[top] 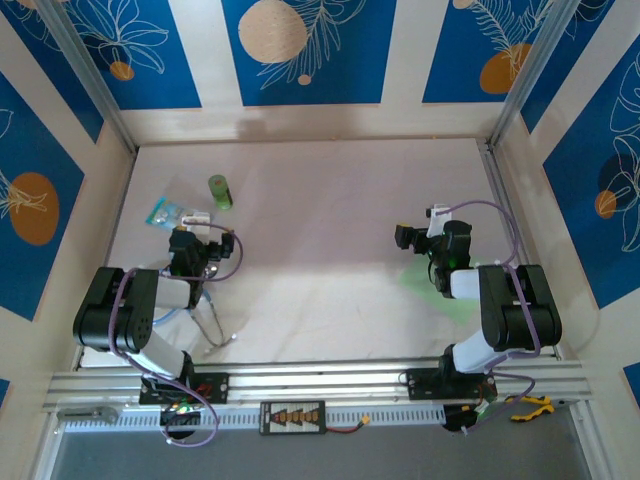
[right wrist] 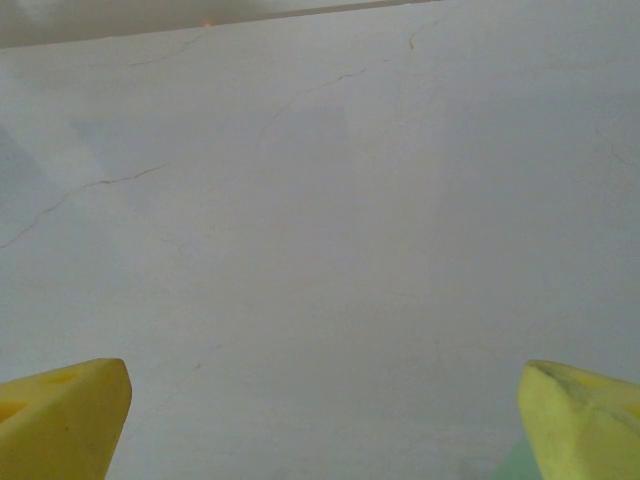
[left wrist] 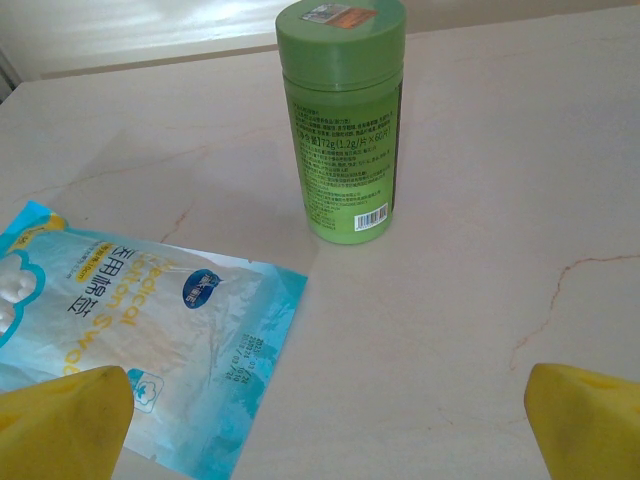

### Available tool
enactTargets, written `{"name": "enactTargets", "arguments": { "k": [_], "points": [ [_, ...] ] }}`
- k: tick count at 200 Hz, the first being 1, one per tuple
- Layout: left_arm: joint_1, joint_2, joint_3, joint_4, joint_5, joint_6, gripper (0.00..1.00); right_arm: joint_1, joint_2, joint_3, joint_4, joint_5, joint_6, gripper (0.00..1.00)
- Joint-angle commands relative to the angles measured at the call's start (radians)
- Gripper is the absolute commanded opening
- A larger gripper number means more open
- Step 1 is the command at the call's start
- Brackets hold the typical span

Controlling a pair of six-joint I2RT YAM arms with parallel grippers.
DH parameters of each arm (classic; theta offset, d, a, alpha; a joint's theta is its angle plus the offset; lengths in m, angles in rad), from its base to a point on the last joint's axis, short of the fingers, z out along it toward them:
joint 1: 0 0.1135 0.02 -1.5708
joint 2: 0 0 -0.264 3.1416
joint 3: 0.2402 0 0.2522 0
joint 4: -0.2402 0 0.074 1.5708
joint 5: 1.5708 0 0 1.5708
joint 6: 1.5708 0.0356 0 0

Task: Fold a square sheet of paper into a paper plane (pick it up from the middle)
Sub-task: Move a square sheet of paper to the center of the table.

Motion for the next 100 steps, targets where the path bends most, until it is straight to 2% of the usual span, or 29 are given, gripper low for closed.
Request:
{"name": "enactTargets", "arguments": {
  "k": [1, 73, 100],
  "points": [
    [0.002, 0.003, 0.016, 0.003, 0.025, 0.018, 1.0, -0.006, -0.001, 0.017, 0.02, -0.014, 0.005, 0.99],
    [-0.006, -0.027, -0.051, 0.11, 0.015, 0.019, 1.0, 0.022, -0.021, -0.011, 0.053, -0.009, -0.031, 0.99],
    [-0.005, -0.095, -0.033, 0.009, 0.006, 0.018, 1.0, 0.022, -0.044, -0.001, 0.016, -0.005, -0.028, 0.99]
  ]
}}
